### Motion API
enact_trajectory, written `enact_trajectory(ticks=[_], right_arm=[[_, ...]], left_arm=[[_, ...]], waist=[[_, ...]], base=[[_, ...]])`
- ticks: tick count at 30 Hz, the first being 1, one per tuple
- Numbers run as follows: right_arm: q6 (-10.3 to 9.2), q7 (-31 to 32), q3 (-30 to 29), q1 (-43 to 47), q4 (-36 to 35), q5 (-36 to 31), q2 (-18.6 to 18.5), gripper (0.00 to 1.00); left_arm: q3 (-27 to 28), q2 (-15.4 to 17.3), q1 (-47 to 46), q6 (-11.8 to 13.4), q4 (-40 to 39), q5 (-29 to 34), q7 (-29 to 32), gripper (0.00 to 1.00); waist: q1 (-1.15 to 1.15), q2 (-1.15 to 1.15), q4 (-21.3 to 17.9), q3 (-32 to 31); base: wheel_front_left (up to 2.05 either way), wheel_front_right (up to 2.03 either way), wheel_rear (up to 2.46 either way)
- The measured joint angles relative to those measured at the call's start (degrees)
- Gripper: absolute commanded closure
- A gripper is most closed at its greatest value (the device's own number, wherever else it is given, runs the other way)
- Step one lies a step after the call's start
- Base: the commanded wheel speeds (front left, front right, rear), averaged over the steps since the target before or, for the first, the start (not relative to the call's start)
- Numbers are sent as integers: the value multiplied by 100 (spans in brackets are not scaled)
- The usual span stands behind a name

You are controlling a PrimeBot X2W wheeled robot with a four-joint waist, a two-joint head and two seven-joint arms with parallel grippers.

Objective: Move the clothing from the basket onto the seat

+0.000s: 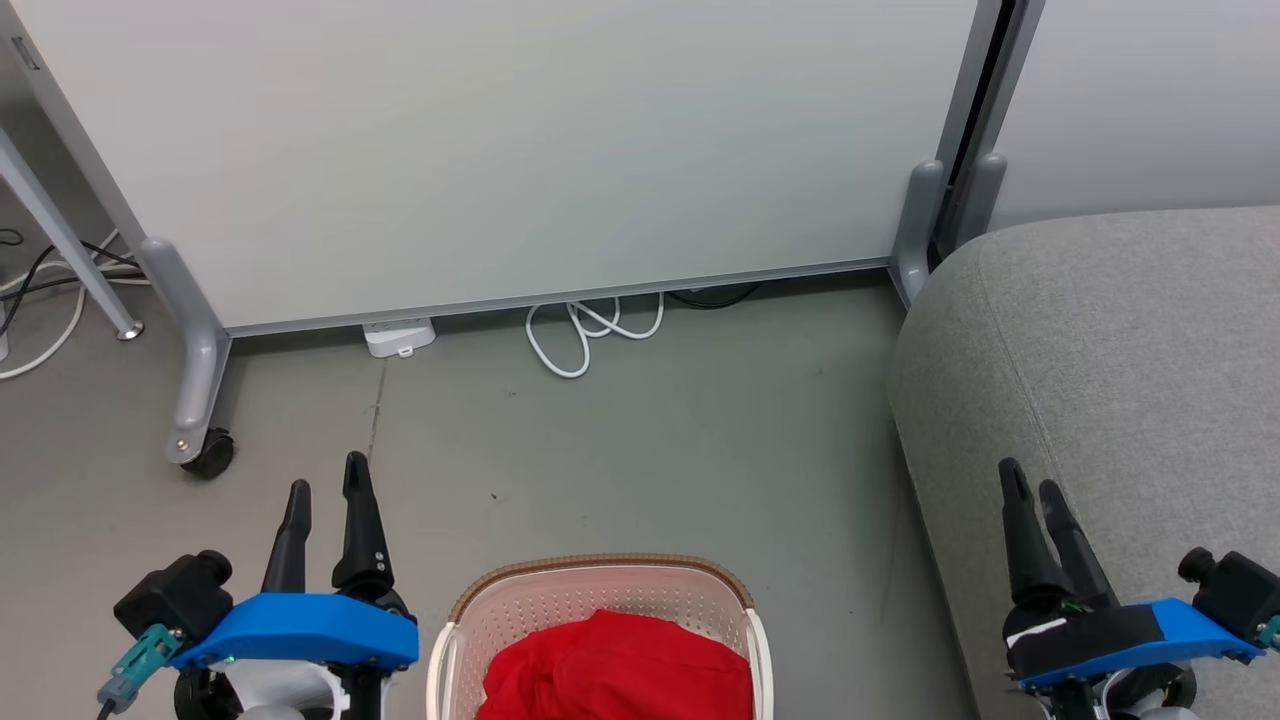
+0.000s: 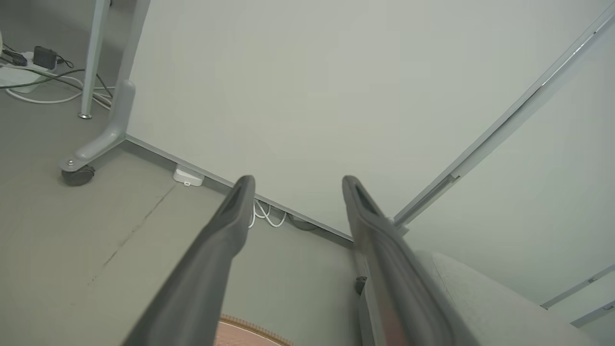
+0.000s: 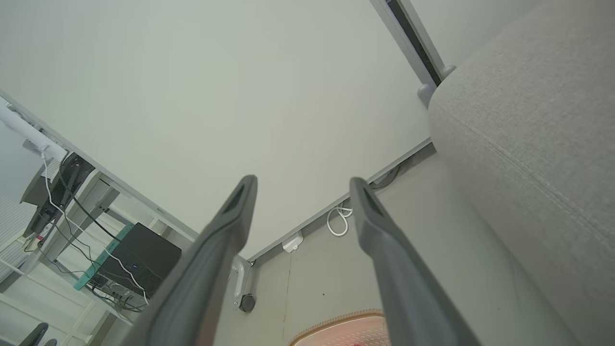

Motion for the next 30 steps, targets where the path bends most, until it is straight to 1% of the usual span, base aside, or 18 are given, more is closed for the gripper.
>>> enact_trajectory(ticks=[7,18,30], right_arm=[[2,-121,-13,1,100,-579,-2,0],[5,-298,-21,7,188,-1313,-5,0],[7,-450,-1,17,279,-2012,-11,0]], left_arm=[[-112,46,1,110,51,494,-122,0],[-291,97,20,223,109,1179,-294,0],[-424,131,26,292,169,1835,-455,0]], waist=[[0,0,17,-11],[0,0,38,-26],[0,0,51,-23]], base=[[0,0,0],[0,0,0],[0,0,0]])
